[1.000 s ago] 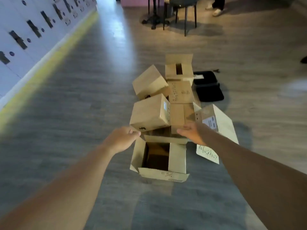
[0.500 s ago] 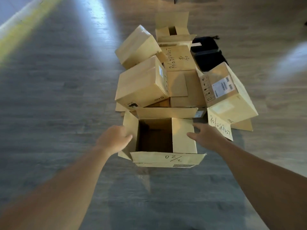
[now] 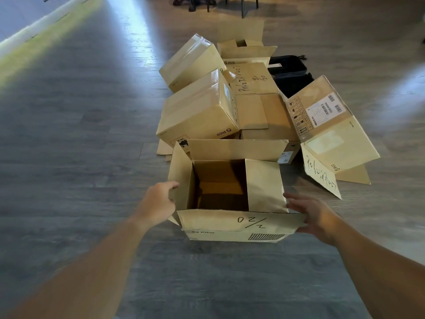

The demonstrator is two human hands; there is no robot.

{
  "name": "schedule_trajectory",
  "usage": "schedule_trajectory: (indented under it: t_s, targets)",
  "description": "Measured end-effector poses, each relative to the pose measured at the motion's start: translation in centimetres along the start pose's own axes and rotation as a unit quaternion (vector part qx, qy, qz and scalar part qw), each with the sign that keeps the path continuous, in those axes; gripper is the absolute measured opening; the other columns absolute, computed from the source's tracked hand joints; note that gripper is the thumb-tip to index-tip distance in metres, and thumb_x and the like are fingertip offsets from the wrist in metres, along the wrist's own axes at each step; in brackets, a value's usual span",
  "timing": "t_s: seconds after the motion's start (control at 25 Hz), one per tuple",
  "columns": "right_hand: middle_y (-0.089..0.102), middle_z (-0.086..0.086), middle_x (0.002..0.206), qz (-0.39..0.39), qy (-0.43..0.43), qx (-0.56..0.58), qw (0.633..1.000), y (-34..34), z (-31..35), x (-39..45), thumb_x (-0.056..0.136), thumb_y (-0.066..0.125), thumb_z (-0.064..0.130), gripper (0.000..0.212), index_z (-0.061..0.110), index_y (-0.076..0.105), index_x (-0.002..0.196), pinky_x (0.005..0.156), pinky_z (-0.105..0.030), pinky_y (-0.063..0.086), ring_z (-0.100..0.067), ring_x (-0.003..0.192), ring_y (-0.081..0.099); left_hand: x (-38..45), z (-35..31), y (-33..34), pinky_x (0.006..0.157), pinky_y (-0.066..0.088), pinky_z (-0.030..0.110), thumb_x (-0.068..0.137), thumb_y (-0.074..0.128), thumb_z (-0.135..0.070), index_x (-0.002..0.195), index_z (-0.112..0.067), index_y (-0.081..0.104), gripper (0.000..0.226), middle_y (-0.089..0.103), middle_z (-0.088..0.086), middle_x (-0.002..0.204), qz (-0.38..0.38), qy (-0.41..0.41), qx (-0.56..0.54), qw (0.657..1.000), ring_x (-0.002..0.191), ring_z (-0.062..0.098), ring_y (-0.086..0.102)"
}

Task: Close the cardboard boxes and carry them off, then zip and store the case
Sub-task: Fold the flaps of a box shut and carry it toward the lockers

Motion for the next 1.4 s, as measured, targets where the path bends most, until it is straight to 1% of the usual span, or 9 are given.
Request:
schedule_trajectory:
  t_s: [0.2, 0.36, 0.52, 0.6, 0.72, 0.92, 1.2, 1.32, 1.4]
  targets:
    - [0.056, 0.007, 0.129, 0.017, -0.064, 0.015, 0.998, 1.0, -0.2, -0.7, 0.099, 0.054, -0.003, 0.044, 0.026, 0.060, 0.132, 0.088, -0.045, 0.049, -0.020, 0.118, 0.052, -0.7, 0.1, 0.1, 0.055, 0.047, 0.007, 0.086, 0.056, 0.015, 0.144, -0.015, 0.050, 0.065, 0.051, 0.005, 0.147, -0.042, 0.006, -0.033, 0.999, 0.058, 0.000, 0.059]
    - [0.062, -0.007, 0.125, 0.021, 0.027, 0.090, 0.995, 3.0, -0.6, -0.2, 0.087, 0.069, 0.021, 0.038, 0.017, 0.072, 0.125, 0.102, -0.061, 0.047, -0.033, 0.116, 0.057, -1.4, 0.4, -1.8, 0.082, 0.056, 0.023, 0.086, 0.058, 0.014, 0.142, -0.016, 0.053, 0.064, 0.053, 0.005, 0.146, -0.077, 0.009, -0.045, 0.996, 0.099, 0.016, 0.069]
    - [0.068, -0.012, 0.120, 0.058, 0.003, 0.027, 0.998, 7.1, 2.3, 0.1, 0.068, 0.073, 0.038, 0.057, 0.012, 0.074, 0.119, 0.104, -0.057, 0.048, -0.033, 0.112, 0.062, -2.0, 2.9, -6.1, 0.045, 0.046, 0.013, 0.085, 0.059, 0.015, 0.141, -0.016, 0.054, 0.064, 0.053, 0.008, 0.145, -0.108, 0.001, -0.044, 0.993, 0.045, 0.002, 0.059]
    - [0.069, -0.012, 0.119, 0.070, -0.014, 0.021, 0.997, 9.7, 3.9, 0.8, 0.067, 0.073, 0.038, 0.058, 0.011, 0.074, 0.119, 0.097, -0.052, 0.052, -0.033, 0.111, 0.062, -2.5, 5.2, -8.7, 0.049, 0.046, 0.012, 0.085, 0.060, 0.012, 0.141, -0.019, 0.055, 0.064, 0.054, 0.005, 0.144, -0.130, -0.020, -0.054, 0.990, 0.054, 0.002, 0.063]
    - [0.071, -0.011, 0.118, 0.109, -0.026, 0.008, 0.994, 15.8, 5.9, 2.1, 0.078, 0.073, 0.034, 0.047, 0.011, 0.073, 0.119, 0.088, -0.045, 0.053, -0.031, 0.110, 0.063, -4.4, 10.4, -12.6, 0.079, 0.052, 0.019, 0.085, 0.059, 0.010, 0.138, -0.021, 0.058, 0.061, 0.059, 0.003, 0.140, -0.181, -0.073, -0.096, 0.976, 0.090, 0.007, 0.066]
    - [0.075, -0.008, 0.106, 0.171, -0.018, -0.058, 0.983, 26.8, 6.3, 3.5, 0.087, 0.071, 0.034, 0.042, 0.009, 0.071, 0.120, 0.076, -0.038, 0.047, -0.025, 0.098, 0.066, -9.1, 20.7, -14.9, 0.047, 0.043, 0.003, 0.088, 0.058, 0.007, 0.139, -0.023, 0.056, 0.059, 0.057, 0.008, 0.140, -0.216, -0.178, -0.159, 0.947, 0.060, -0.001, 0.049]
    - [0.078, -0.007, 0.100, 0.239, -0.016, -0.142, 0.961, 36.5, 4.5, 4.0, 0.088, 0.071, 0.033, 0.036, 0.008, 0.073, 0.115, 0.088, -0.042, 0.054, -0.025, 0.097, 0.070, -14.5, 28.9, -14.8, 0.052, 0.040, -0.001, 0.092, 0.062, 0.003, 0.143, -0.020, 0.052, 0.057, 0.053, 0.000, 0.146, -0.211, -0.213, -0.070, 0.951, 0.079, -0.008, 0.053]
    - [0.076, -0.007, 0.107, 0.247, -0.038, -0.170, 0.953, 36.9, 4.7, 4.3, 0.090, 0.067, 0.031, 0.032, 0.014, 0.074, 0.116, 0.101, -0.050, 0.051, -0.028, 0.103, 0.069, -15.3, 29.8, -14.3, 0.052, 0.047, 0.010, 0.093, 0.060, 0.002, 0.143, -0.020, 0.052, 0.055, 0.054, 0.001, 0.142, -0.213, -0.200, -0.084, 0.953, 0.062, 0.004, 0.062]
    - [0.071, -0.007, 0.120, 0.274, -0.059, -0.212, 0.936, 37.0, 4.9, 4.0, 0.090, 0.068, 0.027, 0.032, 0.022, 0.072, 0.121, 0.099, -0.050, 0.053, -0.027, 0.108, 0.067, -15.5, 30.3, -14.1, 0.074, 0.055, 0.021, 0.092, 0.064, -0.004, 0.141, -0.019, 0.054, 0.052, 0.046, 0.007, 0.148, -0.206, -0.209, -0.058, 0.954, 0.090, 0.008, 0.068]
Point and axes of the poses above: each hand's wrist, its own x-axis towards the middle knuckle, its own y-axis out of the palm, z = x × y, the point moved 10 cm from there along x, towards the middle knuckle
